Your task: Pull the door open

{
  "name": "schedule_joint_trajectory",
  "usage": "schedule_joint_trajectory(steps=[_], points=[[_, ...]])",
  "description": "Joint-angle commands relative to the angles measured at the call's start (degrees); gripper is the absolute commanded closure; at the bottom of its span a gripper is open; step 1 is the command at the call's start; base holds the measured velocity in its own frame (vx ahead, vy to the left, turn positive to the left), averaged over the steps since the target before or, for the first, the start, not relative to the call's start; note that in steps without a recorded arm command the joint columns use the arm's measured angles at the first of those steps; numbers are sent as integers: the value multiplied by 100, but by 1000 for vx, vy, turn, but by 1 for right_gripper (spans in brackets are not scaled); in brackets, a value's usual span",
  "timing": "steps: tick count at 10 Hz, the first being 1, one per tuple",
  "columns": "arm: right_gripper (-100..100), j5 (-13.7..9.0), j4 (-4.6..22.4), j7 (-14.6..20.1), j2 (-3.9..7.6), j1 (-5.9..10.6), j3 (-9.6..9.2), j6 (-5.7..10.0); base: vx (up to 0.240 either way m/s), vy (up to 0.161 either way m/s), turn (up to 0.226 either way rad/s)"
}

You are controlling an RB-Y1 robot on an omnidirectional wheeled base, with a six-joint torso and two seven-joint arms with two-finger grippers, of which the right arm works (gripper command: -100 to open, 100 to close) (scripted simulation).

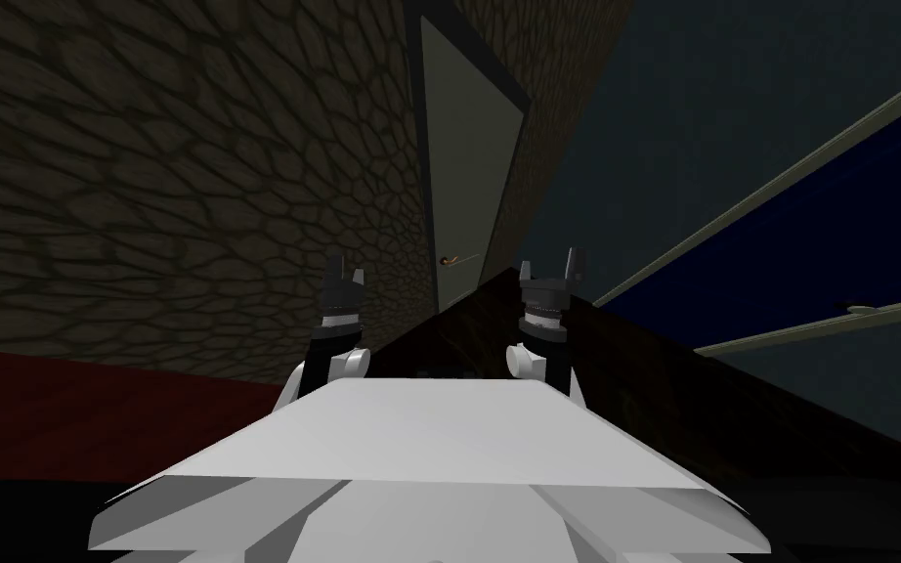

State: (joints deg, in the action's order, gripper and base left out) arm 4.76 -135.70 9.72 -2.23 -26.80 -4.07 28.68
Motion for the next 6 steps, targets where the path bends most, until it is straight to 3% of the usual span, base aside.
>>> schedule_joint_trajectory(steps=[1, 6], points=[[-100, -18, 226, -11, 55, 93, 15, 24, 27, -24, 114], [-100, -78, 980, -47, 222, 411, 64, 104, 58, -36, 140]])
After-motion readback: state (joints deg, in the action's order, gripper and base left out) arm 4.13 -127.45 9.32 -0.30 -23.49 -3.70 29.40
